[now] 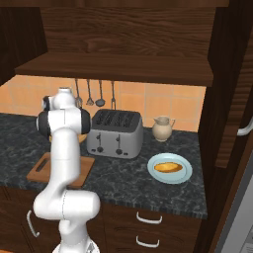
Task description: From the different types of pastries on the counter, select a croissant and place it on the cutting board. Then retrieve a jar of jam from the cabinet and place it alongside the croissant on the cutting board.
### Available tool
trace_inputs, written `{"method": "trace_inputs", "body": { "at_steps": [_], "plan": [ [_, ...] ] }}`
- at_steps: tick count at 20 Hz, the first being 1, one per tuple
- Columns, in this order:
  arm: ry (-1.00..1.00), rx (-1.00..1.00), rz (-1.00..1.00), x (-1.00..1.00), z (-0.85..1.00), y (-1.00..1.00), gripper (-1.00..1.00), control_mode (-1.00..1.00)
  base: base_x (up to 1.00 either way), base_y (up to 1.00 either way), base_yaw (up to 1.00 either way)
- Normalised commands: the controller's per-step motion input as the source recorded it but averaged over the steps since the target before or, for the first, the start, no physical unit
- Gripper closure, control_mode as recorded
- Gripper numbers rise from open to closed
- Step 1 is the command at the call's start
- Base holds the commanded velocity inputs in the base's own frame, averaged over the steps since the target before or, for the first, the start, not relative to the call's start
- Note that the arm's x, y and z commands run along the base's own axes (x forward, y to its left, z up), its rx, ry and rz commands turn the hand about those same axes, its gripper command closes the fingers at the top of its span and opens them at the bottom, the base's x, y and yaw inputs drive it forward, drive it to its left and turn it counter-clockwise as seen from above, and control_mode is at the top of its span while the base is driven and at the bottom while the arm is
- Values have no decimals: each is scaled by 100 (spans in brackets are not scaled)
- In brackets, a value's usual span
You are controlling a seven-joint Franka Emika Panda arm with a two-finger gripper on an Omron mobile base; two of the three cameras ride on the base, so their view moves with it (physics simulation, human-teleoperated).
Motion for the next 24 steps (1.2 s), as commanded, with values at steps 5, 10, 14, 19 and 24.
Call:
{"method": "trace_inputs", "body": {
  "at_steps": [5, 10, 14, 19, 24],
  "plan": [
    [0, 1, 0, -28, -42, -1, -100, -100, 0, 0, 0],
    [-2, 0, 0, -6, -42, 6, -100, -100, 0, 0, 0],
    [-3, 2, 0, -21, -100, 4, -100, -100, 0, 0, 0],
    [-2, 1, 0, -11, -53, 0, 100, -100, 0, 0, 0],
    [13, -5, 0, -1, 61, 15, 100, -100, 0, 0, 0]
  ]
}}
